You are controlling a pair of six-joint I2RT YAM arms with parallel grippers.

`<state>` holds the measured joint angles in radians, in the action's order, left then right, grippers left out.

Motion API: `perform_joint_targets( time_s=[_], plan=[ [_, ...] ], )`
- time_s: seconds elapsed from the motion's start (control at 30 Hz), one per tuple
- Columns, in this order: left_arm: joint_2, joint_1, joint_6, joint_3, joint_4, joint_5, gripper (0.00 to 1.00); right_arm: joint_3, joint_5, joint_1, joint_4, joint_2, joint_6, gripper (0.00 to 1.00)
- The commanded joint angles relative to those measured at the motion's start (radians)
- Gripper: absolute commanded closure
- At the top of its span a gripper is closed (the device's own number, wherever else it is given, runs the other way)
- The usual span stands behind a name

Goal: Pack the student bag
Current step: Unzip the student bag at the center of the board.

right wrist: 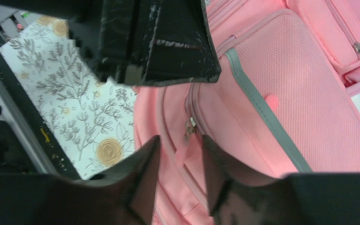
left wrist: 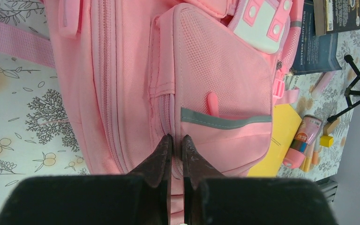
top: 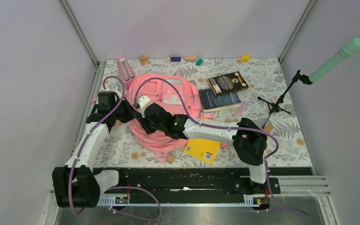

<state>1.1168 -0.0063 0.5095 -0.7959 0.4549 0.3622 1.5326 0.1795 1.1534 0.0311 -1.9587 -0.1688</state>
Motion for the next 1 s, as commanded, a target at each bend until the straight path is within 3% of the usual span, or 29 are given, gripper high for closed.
perform_joint_targets(
  time_s=[0.0, 0.23, 0.37, 0.5, 0.97],
  plan=[
    [0.013, 0.003, -0.019, -0.025, -0.035, 0.084, 1.0, -0.064, -0.005, 0.022, -0.108, 0.163, 0.084, 0.5],
    [0.042, 0.006, -0.029, -0.031, -0.022, 0.083, 1.0, -0.274, 0.11, 0.019, -0.125, 0.323, 0.241, 0.35],
    [0.046, 0.006, -0.039, -0.035, -0.008, 0.057, 1.0, -0.37, 0.18, 0.012, -0.117, 0.341, 0.362, 0.31],
    [0.043, 0.006, -0.048, -0.037, 0.003, 0.026, 1.0, -0.443, 0.138, -0.023, -0.117, 0.35, 0.404, 0.3],
    [0.052, 0.006, -0.055, -0.039, 0.011, 0.01, 1.0, -0.391, 0.08, -0.074, -0.064, 0.231, 0.532, 0.31]
  ],
)
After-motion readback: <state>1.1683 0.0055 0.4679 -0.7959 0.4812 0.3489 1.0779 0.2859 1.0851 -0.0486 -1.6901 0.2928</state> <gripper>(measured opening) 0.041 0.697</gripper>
